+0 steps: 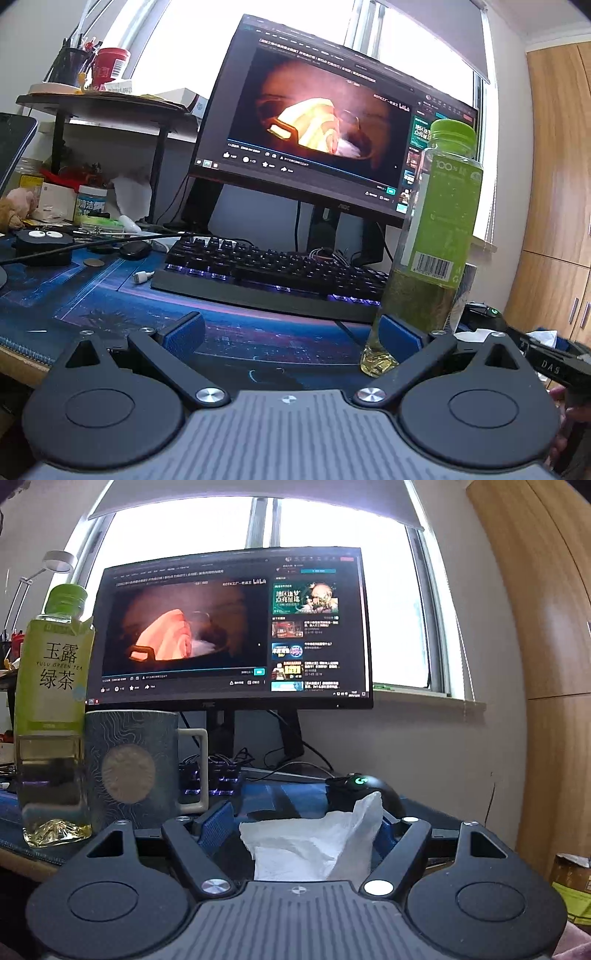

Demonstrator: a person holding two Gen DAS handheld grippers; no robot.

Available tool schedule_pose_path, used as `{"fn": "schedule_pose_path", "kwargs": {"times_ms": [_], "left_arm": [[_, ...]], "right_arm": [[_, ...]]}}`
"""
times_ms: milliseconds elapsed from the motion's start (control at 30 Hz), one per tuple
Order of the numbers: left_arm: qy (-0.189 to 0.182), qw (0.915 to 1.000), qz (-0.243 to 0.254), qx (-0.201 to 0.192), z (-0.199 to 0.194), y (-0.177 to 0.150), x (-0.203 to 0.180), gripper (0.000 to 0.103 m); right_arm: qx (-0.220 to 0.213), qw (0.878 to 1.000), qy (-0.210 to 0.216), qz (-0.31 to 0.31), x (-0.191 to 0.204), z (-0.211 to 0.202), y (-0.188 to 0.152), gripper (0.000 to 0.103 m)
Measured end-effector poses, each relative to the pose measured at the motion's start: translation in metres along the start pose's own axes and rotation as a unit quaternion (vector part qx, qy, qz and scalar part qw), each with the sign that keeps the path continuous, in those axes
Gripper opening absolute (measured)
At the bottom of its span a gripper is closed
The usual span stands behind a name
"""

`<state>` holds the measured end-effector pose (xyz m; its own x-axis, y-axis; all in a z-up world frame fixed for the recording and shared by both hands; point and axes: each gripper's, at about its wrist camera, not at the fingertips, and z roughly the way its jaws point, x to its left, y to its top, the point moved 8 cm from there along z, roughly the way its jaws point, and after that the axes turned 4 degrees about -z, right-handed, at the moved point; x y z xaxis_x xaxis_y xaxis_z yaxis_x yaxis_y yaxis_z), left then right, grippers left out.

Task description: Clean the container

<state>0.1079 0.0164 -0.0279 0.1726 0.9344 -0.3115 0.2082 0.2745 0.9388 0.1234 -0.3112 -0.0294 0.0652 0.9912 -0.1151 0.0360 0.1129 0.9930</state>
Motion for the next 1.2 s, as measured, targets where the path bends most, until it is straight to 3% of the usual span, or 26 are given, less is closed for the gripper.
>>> {"fn": "schedule_pose_path", "kwargs": {"times_ms": [467,700,800,933,1200], "left_arm": [[-0.002,1.0000,0.004,-0.003,-0.004,0.004,-0.007,0.103],[0.009,0.9996,0.020,-0.018,-0.013,0.013,-0.024,0.103],[0.018,0.9991,0.029,-0.024,-0.016,0.015,-0.031,0.103],[0.030,0.9981,0.042,-0.032,-0.020,0.018,-0.040,0.103],[0.059,0.9953,0.068,-0.037,-0.020,0.018,-0.053,0.103]], "right_arm": [[-0.042,0.998,0.004,-0.044,0.006,-0.022,0.021,0.081],[-0.045,0.996,0.047,-0.052,0.030,-0.033,0.042,0.081],[-0.033,0.996,0.063,-0.059,0.040,-0.030,0.042,0.081],[-0.015,0.996,0.052,-0.069,0.043,-0.026,0.041,0.081],[0.006,0.998,0.053,-0.033,0.034,-0.024,0.040,0.081]]}}
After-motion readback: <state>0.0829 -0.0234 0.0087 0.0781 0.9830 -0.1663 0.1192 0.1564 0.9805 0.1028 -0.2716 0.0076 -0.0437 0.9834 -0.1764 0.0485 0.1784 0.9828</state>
